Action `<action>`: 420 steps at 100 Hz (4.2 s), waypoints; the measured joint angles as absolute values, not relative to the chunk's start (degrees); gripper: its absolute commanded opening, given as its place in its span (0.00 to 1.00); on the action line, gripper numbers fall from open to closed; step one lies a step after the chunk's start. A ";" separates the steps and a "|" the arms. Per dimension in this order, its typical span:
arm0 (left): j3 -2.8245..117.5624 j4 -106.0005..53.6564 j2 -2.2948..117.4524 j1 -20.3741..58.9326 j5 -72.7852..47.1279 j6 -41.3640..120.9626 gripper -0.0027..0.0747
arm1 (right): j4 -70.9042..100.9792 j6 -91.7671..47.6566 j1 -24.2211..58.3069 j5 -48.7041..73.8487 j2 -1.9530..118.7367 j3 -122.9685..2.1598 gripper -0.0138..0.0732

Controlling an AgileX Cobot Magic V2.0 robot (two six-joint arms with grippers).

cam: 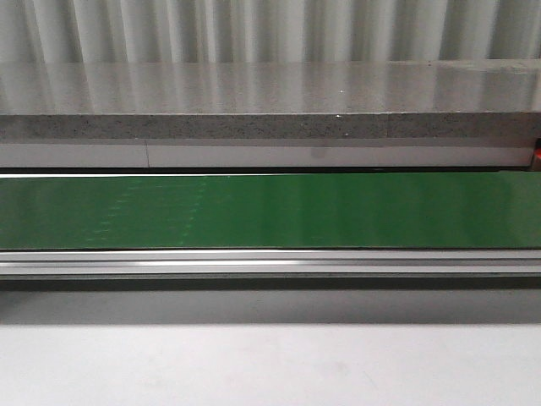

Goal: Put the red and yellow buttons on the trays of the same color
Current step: 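Move the left gripper down over a red push-button on the table, then grasp the red push-button with the left gripper and set it on the belt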

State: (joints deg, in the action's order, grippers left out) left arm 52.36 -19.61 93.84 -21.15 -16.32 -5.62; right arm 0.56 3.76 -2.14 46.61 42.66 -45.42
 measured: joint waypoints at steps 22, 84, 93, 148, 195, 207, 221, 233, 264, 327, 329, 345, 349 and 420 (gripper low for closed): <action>52.48 -19.97 96.65 -21.15 -14.48 -5.63 0.86 | 0.56 3.76 -2.14 46.61 42.66 -45.42 0.08; 52.70 -21.38 98.88 -21.15 -14.49 -5.74 0.25 | 0.56 3.76 -2.14 46.61 42.66 -45.42 0.08; 52.74 -21.36 98.88 -21.15 -15.47 -5.74 0.07 | 0.56 3.76 -2.14 46.61 42.66 -45.42 0.08; 56.40 -21.26 86.58 -21.15 -25.79 0.40 0.01 | 0.56 3.76 -2.14 46.61 42.66 -45.42 0.08; 56.53 -20.59 77.24 -16.14 -35.39 9.70 0.01 | 0.56 3.76 -2.14 46.61 42.66 -45.42 0.08; 56.53 -19.25 77.24 -11.26 -35.39 12.01 0.01 | 0.56 3.76 -2.14 46.61 42.66 -45.42 0.08; 56.53 -16.19 77.24 -7.27 -35.39 12.53 0.01 | 0.56 3.76 -2.14 46.61 42.66 -45.42 0.08; 56.53 -15.25 77.24 -6.63 -35.29 12.76 0.01 | 0.56 3.76 -2.14 46.61 42.66 -45.42 0.08; 56.53 -14.77 77.94 -6.63 -35.29 12.75 0.01 | 0.56 3.76 -2.14 46.61 42.66 -45.42 0.08; 56.53 -14.59 84.26 -6.63 -36.31 12.75 0.08 | 0.56 3.76 -2.14 46.61 42.66 -45.42 0.08; 56.53 -14.59 84.26 -6.63 -36.31 12.75 0.11 | 0.56 3.76 -2.14 46.61 42.66 -45.42 0.08; 56.53 -14.59 84.26 -6.63 -36.98 12.75 0.51 | 0.56 3.76 -2.14 46.61 42.66 -45.42 0.08; 56.53 -14.59 84.26 -6.63 -36.98 12.75 0.61 | 0.56 3.76 -2.14 46.61 42.66 -45.42 0.08; 63.21 -15.59 81.32 -8.41 -40.52 12.50 0.85 | 0.56 3.76 -2.14 46.61 42.66 -45.42 0.08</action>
